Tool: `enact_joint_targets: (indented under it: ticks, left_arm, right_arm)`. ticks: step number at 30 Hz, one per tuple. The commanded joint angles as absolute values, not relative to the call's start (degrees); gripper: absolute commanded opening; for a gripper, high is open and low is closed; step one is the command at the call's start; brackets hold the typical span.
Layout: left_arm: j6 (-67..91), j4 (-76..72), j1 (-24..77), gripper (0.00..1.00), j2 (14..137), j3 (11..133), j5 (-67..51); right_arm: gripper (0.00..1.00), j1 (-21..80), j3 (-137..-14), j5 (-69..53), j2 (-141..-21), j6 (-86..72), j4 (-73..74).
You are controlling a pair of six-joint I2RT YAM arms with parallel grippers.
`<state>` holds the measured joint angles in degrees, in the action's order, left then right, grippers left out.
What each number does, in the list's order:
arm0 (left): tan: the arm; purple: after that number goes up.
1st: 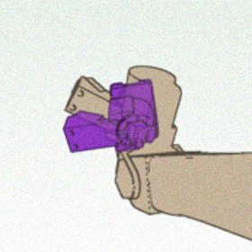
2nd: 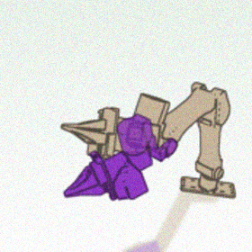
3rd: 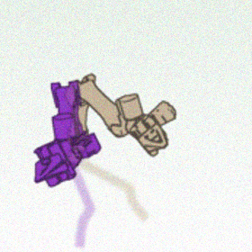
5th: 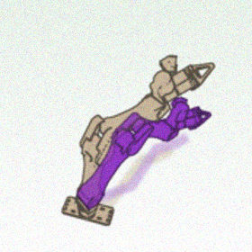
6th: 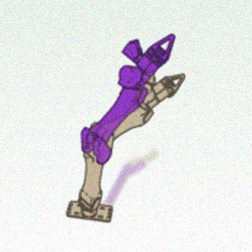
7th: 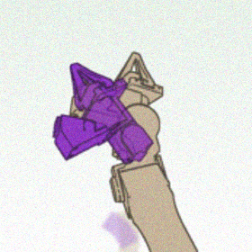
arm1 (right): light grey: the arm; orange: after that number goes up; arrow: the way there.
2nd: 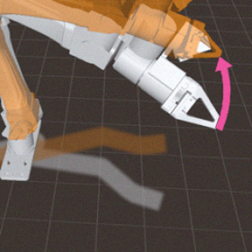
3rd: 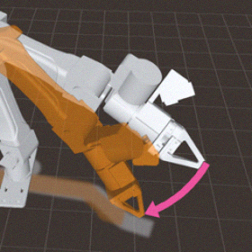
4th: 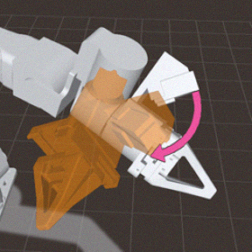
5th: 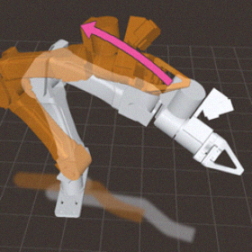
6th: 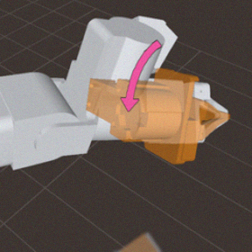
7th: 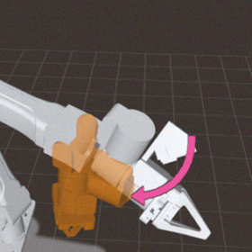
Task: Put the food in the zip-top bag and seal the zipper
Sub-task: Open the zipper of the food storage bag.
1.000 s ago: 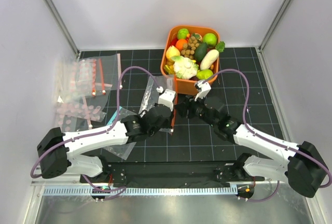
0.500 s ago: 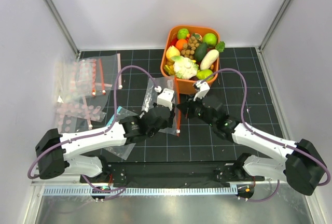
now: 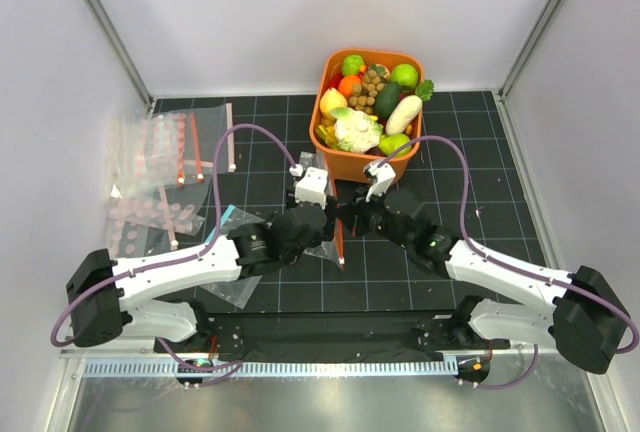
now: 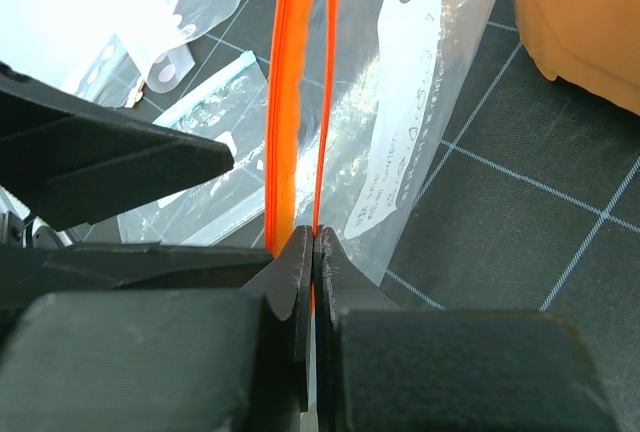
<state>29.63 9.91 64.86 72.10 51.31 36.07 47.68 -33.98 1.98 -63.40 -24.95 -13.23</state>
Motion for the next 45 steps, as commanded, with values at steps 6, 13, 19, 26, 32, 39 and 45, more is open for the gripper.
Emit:
enact_joint_targets:
  ticks: [6,13,19,26,32,39,45]
  left_arm:
    - [33.57,10.02,62.85,0.51,73.3,52.56,39.04]
    - [32.53,11.42,59.41,0.33,78.13,54.4,34.01]
    - [31.73,16.43,59.41,0.0,81.56,58.97,35.94]
    - [30.76,29.42,59.85,0.0,79.9,65.9,40.84]
    - [30.49,46.21,60.82,0.0,77.96,76.27,46.22]
    - [30.59,59.94,61.17,0.0,84.8,88.32,50.27]
    - [29.62,60.29,60.91,0.0,93.24,95.18,56.69]
  right_arm:
    - [0.01,48.78,-35.69,2.11,-61.79,-23.55,-16.52]
    - [0.01,48.87,-35.42,1.32,-60.82,-23.64,-17.31]
    - [0.01,48.78,-35.51,3.77,-60.82,-23.9,-16.09]
    - [0.1,48.87,-37.18,12.82,-62.14,-24.96,-11.34]
    - [0.34,48.87,-38.84,13.89,-65.21,-24.87,-10.2]
    - [0.66,48.87,-38.67,13.18,-63.81,-23.56,-11.34]
    - [0.81,48.87,-40.43,18.37,-63.54,-21.1,-12.04]
